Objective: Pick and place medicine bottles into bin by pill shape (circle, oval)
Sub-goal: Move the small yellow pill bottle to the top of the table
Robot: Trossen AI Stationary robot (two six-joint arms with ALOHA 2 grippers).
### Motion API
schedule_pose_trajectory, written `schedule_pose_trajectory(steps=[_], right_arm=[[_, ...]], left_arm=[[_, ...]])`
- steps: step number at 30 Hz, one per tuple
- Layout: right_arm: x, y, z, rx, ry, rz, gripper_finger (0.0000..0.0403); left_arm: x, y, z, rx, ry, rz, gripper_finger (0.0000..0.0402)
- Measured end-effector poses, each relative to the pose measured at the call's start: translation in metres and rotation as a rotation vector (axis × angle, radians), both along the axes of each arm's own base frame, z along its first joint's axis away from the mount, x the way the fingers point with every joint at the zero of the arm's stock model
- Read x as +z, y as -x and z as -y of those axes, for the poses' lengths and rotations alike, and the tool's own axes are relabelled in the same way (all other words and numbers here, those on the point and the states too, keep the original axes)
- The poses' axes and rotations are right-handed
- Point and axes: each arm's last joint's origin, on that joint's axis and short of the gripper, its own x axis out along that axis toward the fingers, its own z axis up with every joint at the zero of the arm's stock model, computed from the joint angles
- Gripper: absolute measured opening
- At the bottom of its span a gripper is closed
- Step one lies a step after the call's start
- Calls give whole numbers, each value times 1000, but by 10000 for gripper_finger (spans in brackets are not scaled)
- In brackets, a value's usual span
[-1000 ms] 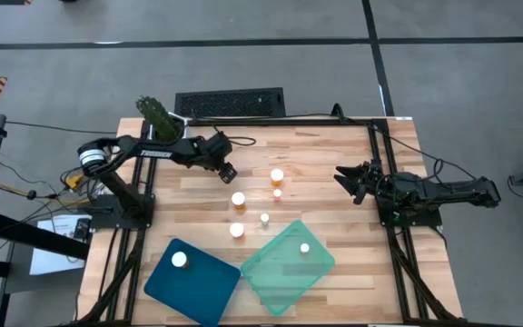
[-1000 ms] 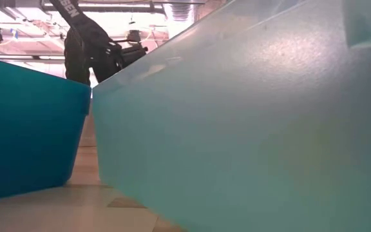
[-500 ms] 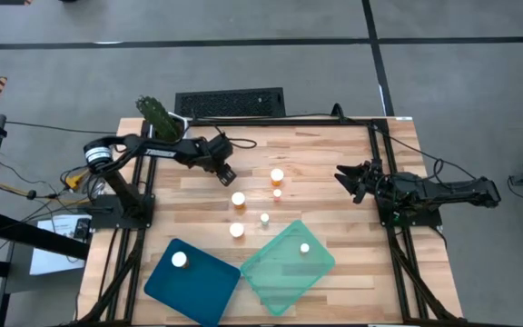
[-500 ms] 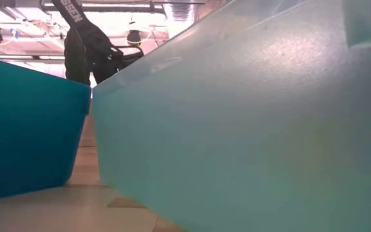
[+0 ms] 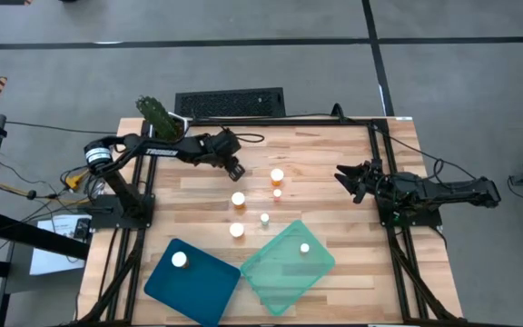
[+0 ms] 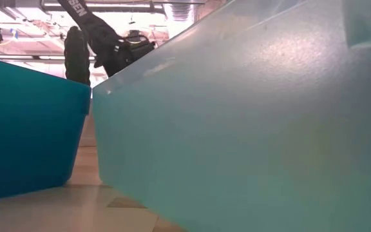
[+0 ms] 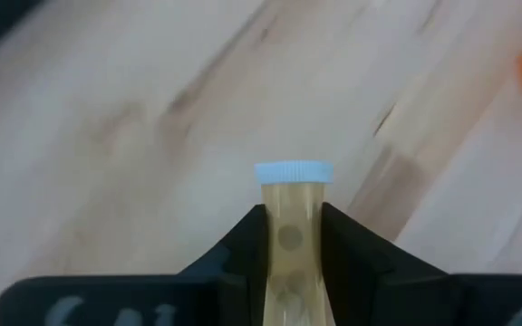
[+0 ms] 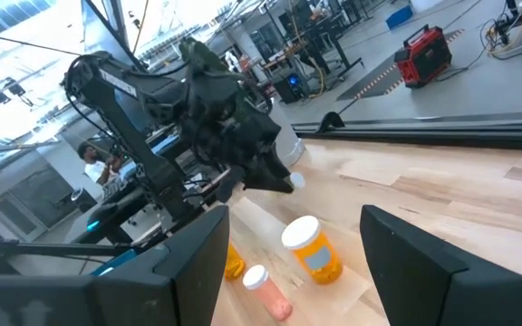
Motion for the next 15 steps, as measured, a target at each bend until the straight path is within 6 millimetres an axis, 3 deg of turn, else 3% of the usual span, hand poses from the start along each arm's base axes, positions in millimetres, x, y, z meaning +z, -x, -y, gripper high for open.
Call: schedule_pose_trajectory(steps=[5,11,13,15], right_arm=[[2,0,0,1,-1,22,260],[8,0,0,0,-2,92,260],[14,0,1,-7,5,114,260],[19,-2,2,-19,34,79,260]], left_arm=[[30,-10,8,20,-87,230,76],[79,-11,37,-96,-244,761,78],[82,-12,47,-163,-260,908,78],[74,-10,57,-193,-232,934,78]])
